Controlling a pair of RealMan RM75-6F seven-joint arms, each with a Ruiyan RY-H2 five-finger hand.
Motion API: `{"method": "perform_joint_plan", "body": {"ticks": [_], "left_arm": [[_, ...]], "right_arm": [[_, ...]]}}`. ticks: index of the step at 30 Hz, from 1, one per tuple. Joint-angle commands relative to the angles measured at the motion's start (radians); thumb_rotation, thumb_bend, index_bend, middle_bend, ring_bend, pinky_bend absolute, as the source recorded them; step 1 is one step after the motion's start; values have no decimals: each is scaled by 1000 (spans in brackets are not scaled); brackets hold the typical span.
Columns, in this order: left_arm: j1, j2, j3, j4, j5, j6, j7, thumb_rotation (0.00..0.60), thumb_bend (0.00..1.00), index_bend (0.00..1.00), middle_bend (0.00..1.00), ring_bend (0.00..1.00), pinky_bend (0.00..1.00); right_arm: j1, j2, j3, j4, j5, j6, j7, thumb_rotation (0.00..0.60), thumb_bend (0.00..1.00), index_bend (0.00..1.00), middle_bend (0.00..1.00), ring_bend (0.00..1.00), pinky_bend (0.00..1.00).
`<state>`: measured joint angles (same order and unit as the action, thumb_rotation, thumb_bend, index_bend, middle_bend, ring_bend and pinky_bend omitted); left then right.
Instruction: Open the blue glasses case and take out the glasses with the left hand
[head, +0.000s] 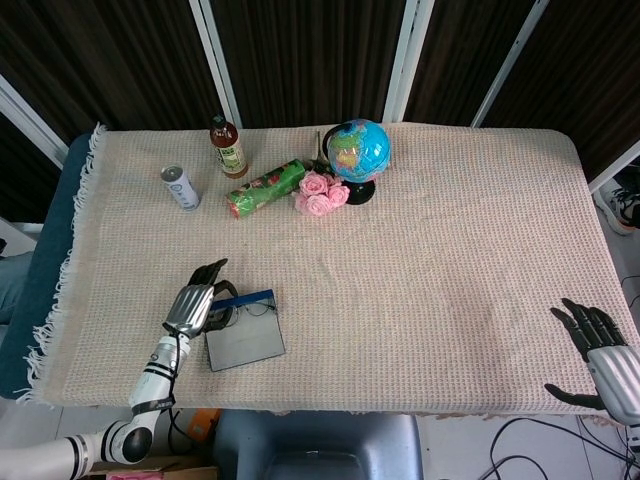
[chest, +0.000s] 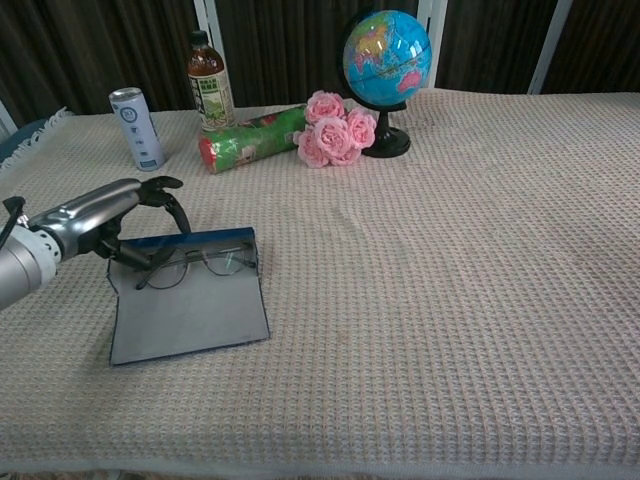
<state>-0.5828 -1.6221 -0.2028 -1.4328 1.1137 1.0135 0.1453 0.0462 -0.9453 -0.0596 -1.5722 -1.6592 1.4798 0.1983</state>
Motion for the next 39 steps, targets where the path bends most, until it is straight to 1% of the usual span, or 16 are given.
{"method": "perform_joint_plan", "body": {"ticks": [1, 9, 19, 27, 33, 39], "left_arm": [[6, -4, -10, -1, 16, 24, -30, 600, 421, 437, 9, 0, 0], [23, -19, -12, 24, 59, 51, -135, 600, 421, 441, 13, 0, 0], [32, -26, -25, 37, 96, 86, -214, 600, 421, 439, 14, 0, 0], [43, -48, -25, 74, 139, 126, -289, 600, 422, 428, 14, 0, 0], [43, -55, -21, 95, 148, 125, -302, 600, 421, 424, 14, 0, 0], [40, -53, -14, 102, 130, 96, -286, 600, 426, 430, 14, 0, 0]], "right_arm": [[0, 0, 0, 0, 0, 0, -1, 600, 26, 0, 0, 0, 0], [-1, -2, 0, 2, 1, 1, -2, 600, 26, 0, 0, 0, 0], [-2, -3, 0, 5, 2, 0, -3, 600, 26, 0, 0, 0, 0], [-3, -3, -1, 4, 1, 2, -3, 600, 26, 0, 0, 0, 0], [-3, -4, -1, 6, 0, 3, -2, 600, 26, 0, 0, 0, 0], [-4, -4, -1, 8, 0, 3, -2, 600, 26, 0, 0, 0, 0]]}}
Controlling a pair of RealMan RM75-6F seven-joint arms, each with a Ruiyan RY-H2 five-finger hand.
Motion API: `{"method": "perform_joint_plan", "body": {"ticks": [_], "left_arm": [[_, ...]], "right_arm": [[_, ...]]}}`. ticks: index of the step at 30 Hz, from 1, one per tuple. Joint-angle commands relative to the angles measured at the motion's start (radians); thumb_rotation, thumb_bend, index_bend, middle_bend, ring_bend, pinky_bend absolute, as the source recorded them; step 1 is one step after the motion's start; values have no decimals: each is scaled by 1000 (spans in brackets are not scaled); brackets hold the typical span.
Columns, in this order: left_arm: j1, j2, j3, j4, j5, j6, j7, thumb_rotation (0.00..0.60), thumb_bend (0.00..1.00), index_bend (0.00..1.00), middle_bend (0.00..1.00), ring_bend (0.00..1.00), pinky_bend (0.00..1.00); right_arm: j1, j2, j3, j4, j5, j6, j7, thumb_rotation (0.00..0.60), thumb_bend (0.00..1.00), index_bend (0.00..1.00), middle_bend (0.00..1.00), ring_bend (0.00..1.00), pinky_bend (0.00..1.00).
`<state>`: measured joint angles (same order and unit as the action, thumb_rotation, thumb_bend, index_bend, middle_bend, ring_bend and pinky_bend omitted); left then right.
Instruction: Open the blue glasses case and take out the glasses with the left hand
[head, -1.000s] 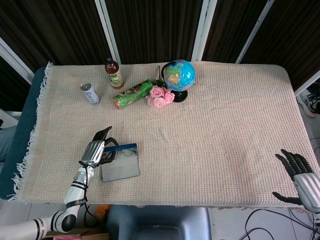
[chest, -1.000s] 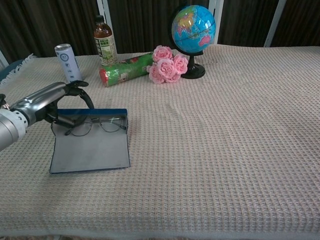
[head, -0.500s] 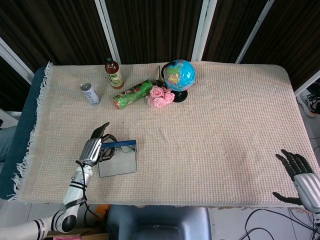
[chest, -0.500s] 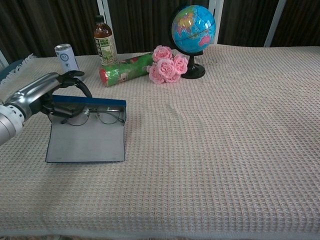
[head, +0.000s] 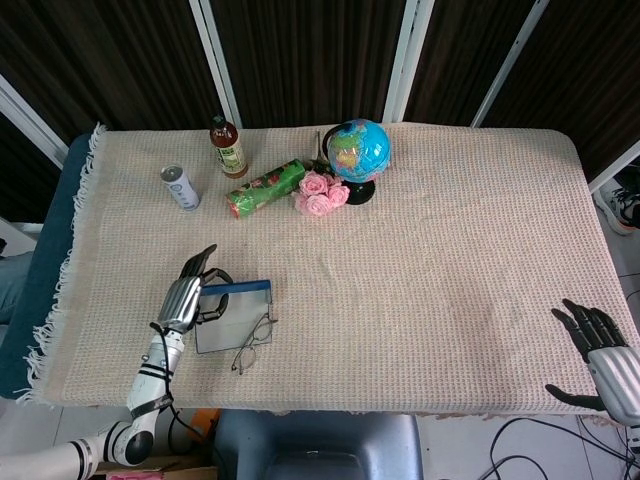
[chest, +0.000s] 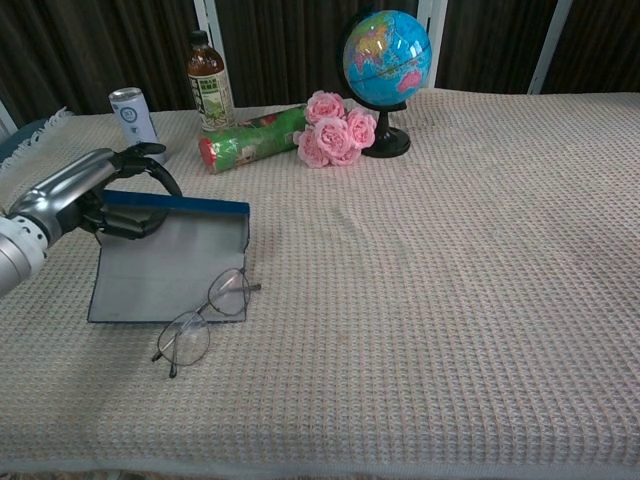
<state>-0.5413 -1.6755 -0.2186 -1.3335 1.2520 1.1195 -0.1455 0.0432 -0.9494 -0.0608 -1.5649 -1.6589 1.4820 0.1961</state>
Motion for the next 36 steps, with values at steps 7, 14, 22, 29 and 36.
{"method": "perform_joint_plan", "body": {"ticks": [7, 14, 22, 29, 36], "left_arm": [[-12, 4, -23, 23, -30, -23, 6, 600, 426, 429, 14, 0, 0], [-45, 13, -99, 97, -102, -57, 4, 600, 426, 426, 16, 0, 0], [-127, -28, -170, 274, -246, -209, 21, 600, 426, 420, 16, 0, 0], [-181, -73, -193, 409, -296, -281, 25, 600, 426, 359, 13, 0, 0], [-174, -67, -167, 415, -283, -292, 34, 600, 423, 51, 0, 0, 0]], "right_arm": [[-1, 0, 0, 3, -1, 3, 5, 600, 26, 0, 0, 0, 0], [-2, 0, -1, 5, -1, 3, 5, 600, 26, 0, 0, 0, 0], [0, -5, 1, 0, 5, -5, -12, 600, 26, 0, 0, 0, 0], [7, -6, 7, -3, 22, -23, -21, 600, 26, 0, 0, 0, 0], [9, -4, 7, -10, 26, -30, -26, 600, 26, 0, 0, 0, 0]]}}
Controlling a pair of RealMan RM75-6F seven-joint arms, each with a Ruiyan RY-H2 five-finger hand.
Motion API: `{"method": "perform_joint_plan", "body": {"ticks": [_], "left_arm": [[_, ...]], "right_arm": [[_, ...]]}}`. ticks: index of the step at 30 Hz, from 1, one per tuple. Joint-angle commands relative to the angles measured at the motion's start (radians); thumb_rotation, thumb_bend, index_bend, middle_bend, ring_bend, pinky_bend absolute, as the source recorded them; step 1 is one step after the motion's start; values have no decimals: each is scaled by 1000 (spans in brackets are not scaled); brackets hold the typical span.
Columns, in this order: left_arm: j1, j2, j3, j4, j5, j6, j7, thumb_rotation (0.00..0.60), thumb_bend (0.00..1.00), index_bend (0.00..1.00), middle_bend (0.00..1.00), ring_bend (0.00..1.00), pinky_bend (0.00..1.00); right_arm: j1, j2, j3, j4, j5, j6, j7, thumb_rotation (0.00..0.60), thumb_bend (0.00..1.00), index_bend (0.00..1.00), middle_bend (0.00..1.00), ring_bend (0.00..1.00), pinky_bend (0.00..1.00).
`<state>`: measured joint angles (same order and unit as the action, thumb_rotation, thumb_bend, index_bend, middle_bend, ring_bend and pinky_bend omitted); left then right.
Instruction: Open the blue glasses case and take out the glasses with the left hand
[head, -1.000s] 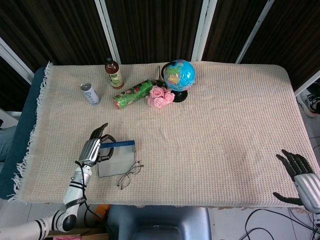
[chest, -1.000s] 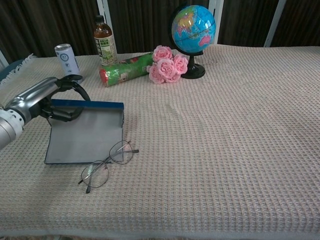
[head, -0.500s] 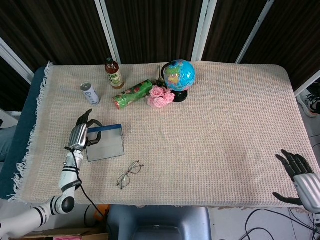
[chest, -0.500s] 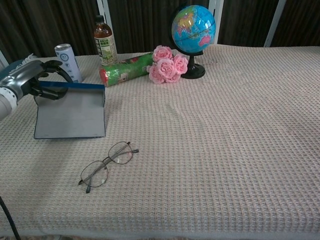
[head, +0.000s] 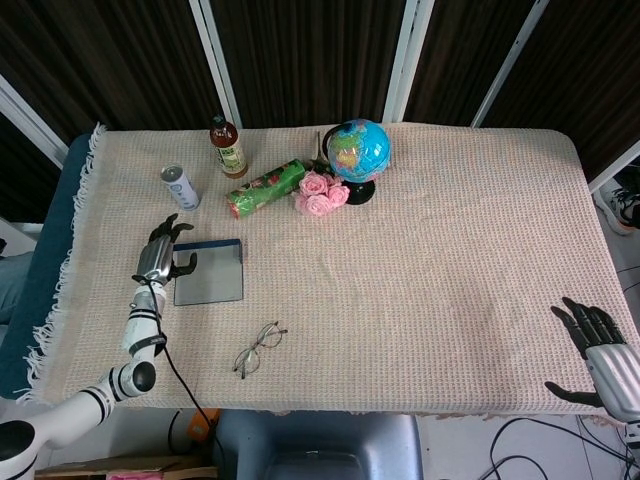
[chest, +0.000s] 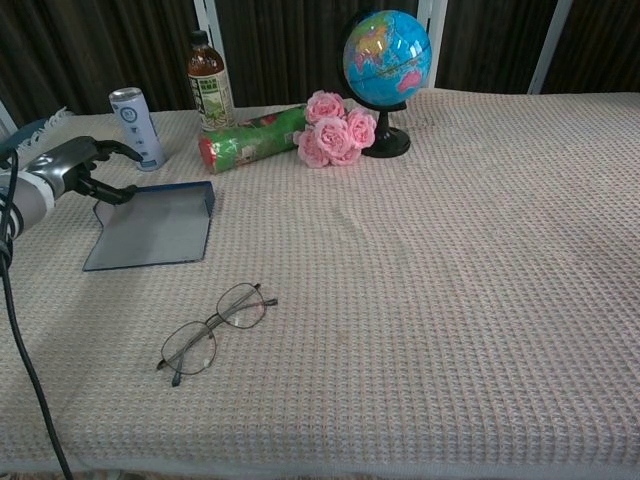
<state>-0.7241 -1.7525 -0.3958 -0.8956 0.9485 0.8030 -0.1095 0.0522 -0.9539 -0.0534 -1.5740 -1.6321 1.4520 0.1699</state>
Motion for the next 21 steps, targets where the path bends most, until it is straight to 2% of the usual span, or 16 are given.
{"method": "perform_joint_plan", "body": {"ticks": [1, 5, 9, 13, 15, 17, 18, 21], "left_arm": [[18, 21, 18, -47, 42, 47, -7, 600, 422, 34, 0, 0, 0], [94, 110, 84, -222, 186, 201, -22, 600, 422, 28, 0, 0, 0], [209, 278, 204, -478, 317, 323, 25, 600, 419, 28, 0, 0, 0], [324, 434, 338, -680, 405, 408, 89, 600, 410, 25, 0, 0, 0], [386, 496, 416, -734, 461, 461, 124, 600, 391, 22, 0, 0, 0], [442, 520, 466, -739, 509, 529, 157, 600, 379, 15, 0, 0, 0], [478, 520, 487, -727, 537, 581, 164, 600, 380, 11, 0, 0, 0], [546, 483, 505, -657, 582, 684, 131, 600, 376, 0, 0, 0, 0]], "right_arm": [[0, 1, 0, -1, 0, 0, 0, 600, 26, 0, 0, 0, 0], [0, 2, -1, -3, -2, 1, 3, 600, 26, 0, 0, 0, 0], [0, 1, -3, -5, -8, 1, -1, 600, 26, 0, 0, 0, 0], [0, -2, -8, -9, -18, 1, -13, 600, 26, 0, 0, 0, 0], [1, -1, -9, -12, -18, -2, -15, 600, 26, 0, 0, 0, 0], [4, -3, -6, -15, -10, -9, -20, 600, 26, 0, 0, 0, 0], [7, -6, -4, -17, -5, -16, -27, 600, 26, 0, 0, 0, 0], [14, -15, 0, -26, 3, -30, -41, 600, 26, 0, 0, 0, 0]]}}
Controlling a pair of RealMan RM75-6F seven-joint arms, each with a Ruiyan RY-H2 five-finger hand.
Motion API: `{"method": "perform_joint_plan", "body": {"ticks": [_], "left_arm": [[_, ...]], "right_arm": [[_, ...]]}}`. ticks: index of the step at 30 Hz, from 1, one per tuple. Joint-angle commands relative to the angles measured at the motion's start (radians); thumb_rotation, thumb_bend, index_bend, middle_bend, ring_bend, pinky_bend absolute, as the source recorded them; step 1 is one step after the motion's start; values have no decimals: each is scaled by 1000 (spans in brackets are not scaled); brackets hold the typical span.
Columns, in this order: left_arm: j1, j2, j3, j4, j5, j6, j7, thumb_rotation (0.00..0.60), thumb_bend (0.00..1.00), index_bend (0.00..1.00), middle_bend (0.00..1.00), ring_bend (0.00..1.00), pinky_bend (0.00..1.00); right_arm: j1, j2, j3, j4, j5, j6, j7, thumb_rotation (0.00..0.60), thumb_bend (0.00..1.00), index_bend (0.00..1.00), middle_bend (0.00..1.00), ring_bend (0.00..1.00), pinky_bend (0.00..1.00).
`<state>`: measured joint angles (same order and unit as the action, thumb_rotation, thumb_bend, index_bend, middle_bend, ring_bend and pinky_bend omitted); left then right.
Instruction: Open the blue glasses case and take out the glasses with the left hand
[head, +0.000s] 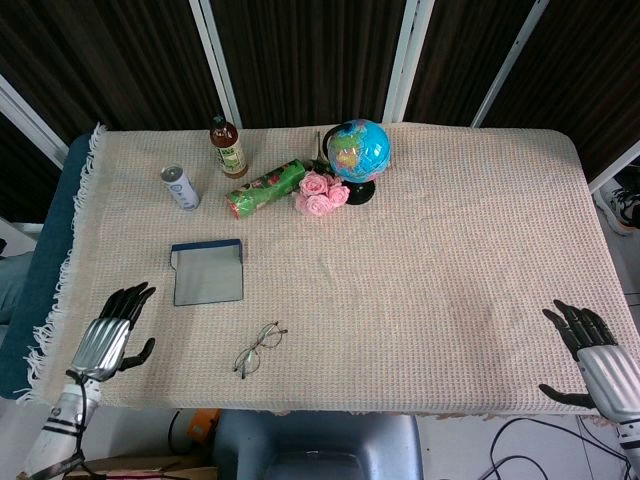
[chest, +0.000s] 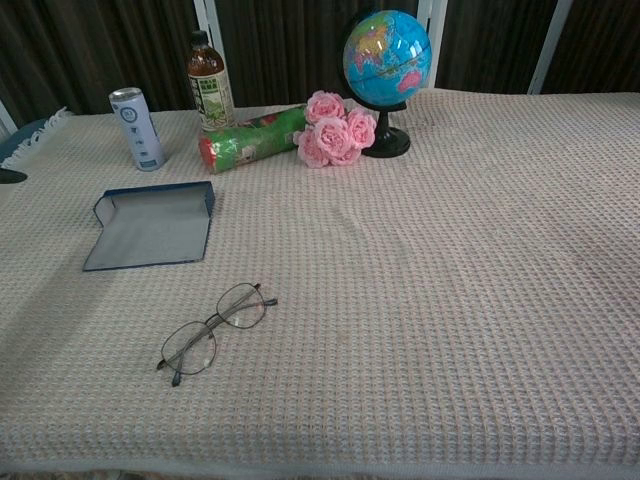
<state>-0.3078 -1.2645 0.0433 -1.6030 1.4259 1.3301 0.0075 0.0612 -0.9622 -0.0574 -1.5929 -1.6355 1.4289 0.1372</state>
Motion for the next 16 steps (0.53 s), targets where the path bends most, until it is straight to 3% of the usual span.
{"method": "perform_joint_plan", "body": {"ticks": [1, 7, 12, 16], "left_arm": [[137, -1, 76, 65, 114, 159, 32, 600, 366, 0, 0, 0, 0], [173, -26, 37, 116, 171, 274, 45, 600, 345, 0, 0, 0, 0], [162, -23, 59, 156, 256, 279, -40, 600, 348, 0, 0, 0, 0], [166, -27, 54, 170, 259, 274, -30, 600, 348, 0, 0, 0, 0]], "right_arm": [[6, -10, 7, -9, 11, -9, -11, 600, 26, 0, 0, 0, 0], [10, -13, 7, -20, 20, -22, -35, 600, 26, 0, 0, 0, 0], [11, -16, 8, -22, 27, -26, -46, 600, 26, 0, 0, 0, 0], [13, -16, 8, -24, 28, -31, -49, 600, 26, 0, 0, 0, 0]]}}
